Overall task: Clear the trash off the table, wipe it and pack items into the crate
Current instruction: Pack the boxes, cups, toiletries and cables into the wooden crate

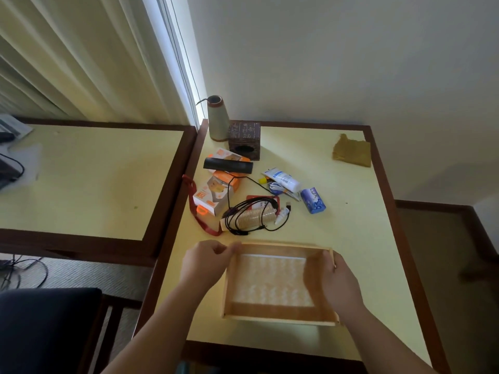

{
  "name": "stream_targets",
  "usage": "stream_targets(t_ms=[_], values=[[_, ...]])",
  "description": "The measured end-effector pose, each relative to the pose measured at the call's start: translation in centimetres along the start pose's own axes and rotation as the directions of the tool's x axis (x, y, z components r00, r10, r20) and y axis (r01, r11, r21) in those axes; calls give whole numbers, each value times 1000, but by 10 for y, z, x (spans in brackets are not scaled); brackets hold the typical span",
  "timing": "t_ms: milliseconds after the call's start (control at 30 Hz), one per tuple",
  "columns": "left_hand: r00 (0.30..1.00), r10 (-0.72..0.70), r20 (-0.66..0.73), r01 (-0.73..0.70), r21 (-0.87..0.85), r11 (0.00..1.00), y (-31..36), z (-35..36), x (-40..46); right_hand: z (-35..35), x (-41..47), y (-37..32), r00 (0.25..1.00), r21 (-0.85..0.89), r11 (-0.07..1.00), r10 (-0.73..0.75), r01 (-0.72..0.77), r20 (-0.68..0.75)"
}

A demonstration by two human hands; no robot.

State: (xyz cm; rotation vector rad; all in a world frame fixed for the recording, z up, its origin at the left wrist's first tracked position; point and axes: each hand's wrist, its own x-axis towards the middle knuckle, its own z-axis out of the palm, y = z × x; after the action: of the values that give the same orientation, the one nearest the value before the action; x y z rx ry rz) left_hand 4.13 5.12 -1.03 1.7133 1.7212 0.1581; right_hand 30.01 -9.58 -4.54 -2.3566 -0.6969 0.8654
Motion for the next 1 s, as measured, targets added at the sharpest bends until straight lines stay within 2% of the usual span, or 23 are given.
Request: stream_targets(t_ms=[133, 200, 300, 400, 467, 567, 800, 1000], values=[[994, 18, -108, -17, 14, 1000, 3, -21, 27, 0, -3, 0, 1000, 0, 1000, 24, -24, -14], [993, 14, -119, -7, 66, 998, 7, -26, 59, 0, -4, -1, 999, -23, 999, 45, -46, -15], [997, -13, -72, 26, 192, 981, 18, -30, 110, 2, -5, -1, 998, -52, 997, 48, -50, -39], [998, 46, -43, -32, 277, 960, 25, -31, 158, 4, -4, -1, 996, -50, 996, 64, -67, -57], [997, 78, 23, -82, 338, 938, 22, -27, 184, 5, -3, 1, 995, -60, 995, 73, -77, -62], [991, 111, 79, -131, 316, 940, 17, -17, 201, 5, -3, -1, 996, -68, 995, 63, -68, -67], [966, 240, -93, -189, 375, 908, -4, -36, 172, 6, -3, -3, 996, -96, 993, 57, -64, -71], [963, 220, -159, -184, 211, 960, -19, -92, 71, 4, -3, -2, 998, -80, 997, 19, -23, -59]])
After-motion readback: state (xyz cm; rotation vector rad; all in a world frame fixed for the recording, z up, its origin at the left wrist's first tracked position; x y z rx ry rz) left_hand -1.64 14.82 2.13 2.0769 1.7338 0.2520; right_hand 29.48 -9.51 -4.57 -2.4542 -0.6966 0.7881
